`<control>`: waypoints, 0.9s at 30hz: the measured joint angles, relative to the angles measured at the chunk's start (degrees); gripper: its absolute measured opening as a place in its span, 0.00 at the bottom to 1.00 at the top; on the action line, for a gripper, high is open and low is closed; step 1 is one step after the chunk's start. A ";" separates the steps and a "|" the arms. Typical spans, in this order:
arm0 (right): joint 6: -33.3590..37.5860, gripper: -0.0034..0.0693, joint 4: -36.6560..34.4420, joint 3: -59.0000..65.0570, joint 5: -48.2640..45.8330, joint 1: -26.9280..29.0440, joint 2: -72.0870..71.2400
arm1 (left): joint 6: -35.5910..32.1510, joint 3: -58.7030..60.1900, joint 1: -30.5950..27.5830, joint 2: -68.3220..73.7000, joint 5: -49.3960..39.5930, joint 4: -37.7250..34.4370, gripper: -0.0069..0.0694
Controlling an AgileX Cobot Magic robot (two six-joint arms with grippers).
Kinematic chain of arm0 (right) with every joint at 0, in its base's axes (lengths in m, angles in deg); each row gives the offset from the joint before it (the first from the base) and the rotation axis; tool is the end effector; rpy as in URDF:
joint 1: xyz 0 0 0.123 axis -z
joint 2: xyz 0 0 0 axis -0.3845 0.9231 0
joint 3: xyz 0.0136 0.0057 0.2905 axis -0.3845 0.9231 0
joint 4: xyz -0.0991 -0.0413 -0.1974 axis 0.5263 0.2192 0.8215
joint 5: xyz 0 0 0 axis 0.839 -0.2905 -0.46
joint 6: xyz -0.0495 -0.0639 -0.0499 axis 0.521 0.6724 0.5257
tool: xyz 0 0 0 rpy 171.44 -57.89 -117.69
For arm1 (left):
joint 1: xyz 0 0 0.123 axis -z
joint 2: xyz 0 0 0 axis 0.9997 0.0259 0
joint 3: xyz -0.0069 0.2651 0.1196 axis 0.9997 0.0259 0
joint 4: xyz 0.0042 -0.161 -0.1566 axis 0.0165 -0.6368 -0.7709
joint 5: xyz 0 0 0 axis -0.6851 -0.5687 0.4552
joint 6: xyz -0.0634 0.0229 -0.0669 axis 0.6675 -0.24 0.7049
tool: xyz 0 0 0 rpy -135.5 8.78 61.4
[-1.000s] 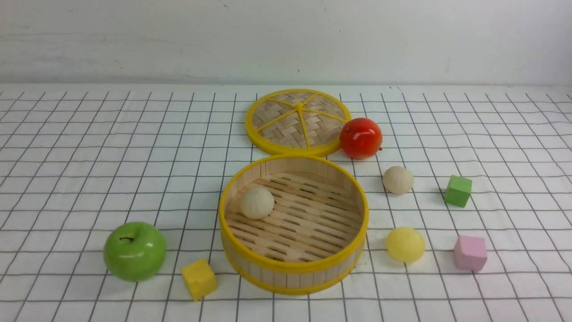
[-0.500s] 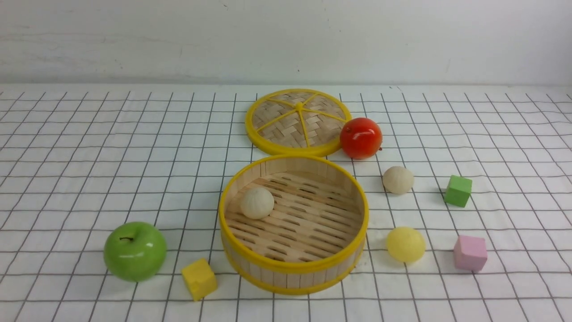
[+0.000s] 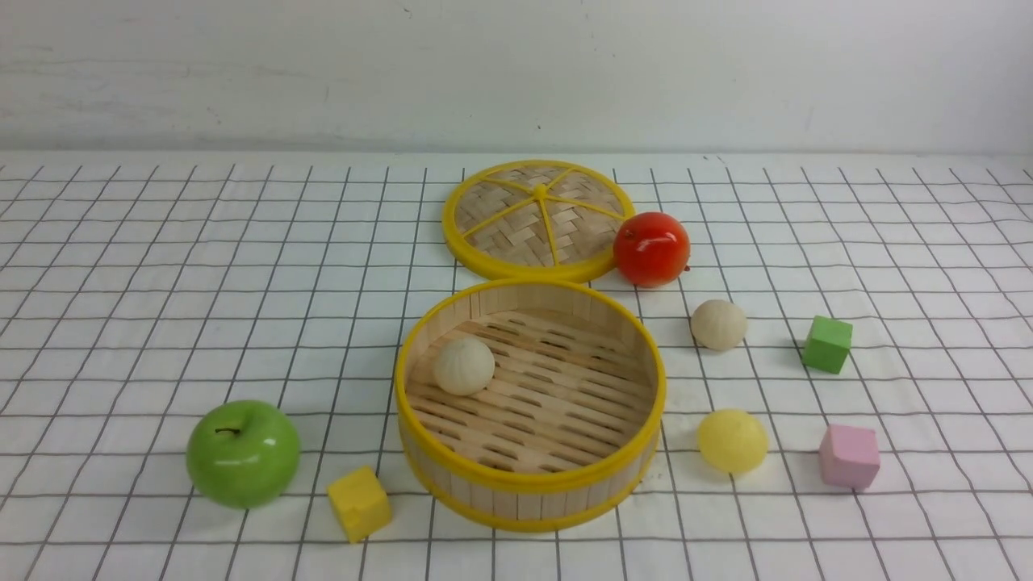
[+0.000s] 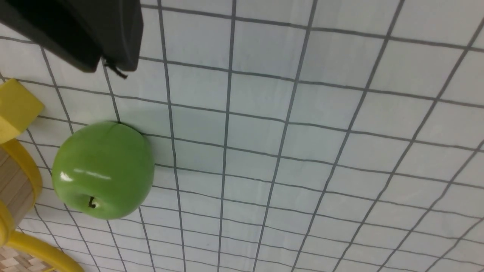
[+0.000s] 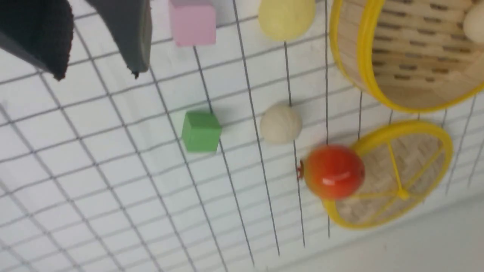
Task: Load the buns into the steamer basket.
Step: Use the right arm to grab a steamed stuffed bun
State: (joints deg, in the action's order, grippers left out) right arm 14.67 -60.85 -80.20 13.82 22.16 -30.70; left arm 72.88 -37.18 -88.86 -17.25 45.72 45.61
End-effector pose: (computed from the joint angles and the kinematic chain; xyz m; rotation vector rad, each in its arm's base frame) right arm 0.1681 0.0049 0.3011 0.3293 2.1012 0.2456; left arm 0.0226 0.0002 0.1691 -0.1761 1.8780 -0.1197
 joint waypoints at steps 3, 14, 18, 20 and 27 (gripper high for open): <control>4.64 0.38 -0.40 -3.45 -3.94 -4.32 7.84 | 0.00 0.00 0.00 0.00 0.00 0.00 0.18; 8.27 0.38 4.17 -24.54 -16.55 -18.89 35.15 | 0.00 0.00 0.00 0.00 0.00 0.00 0.19; 3.70 0.38 6.66 -28.54 -18.30 -19.21 42.21 | 0.00 0.00 0.00 0.00 0.00 0.00 0.20; 1.94 0.38 7.07 -29.63 -18.23 -19.21 44.64 | 0.00 0.00 0.00 0.00 0.00 0.00 0.20; 1.28 0.38 4.81 -30.08 -16.14 -19.26 47.83 | 0.00 0.00 0.00 0.00 0.00 0.00 0.21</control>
State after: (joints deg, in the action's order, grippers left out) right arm 15.95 -56.04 -110.28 -2.31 2.90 17.13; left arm 72.88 -37.18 -88.86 -17.25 45.72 45.61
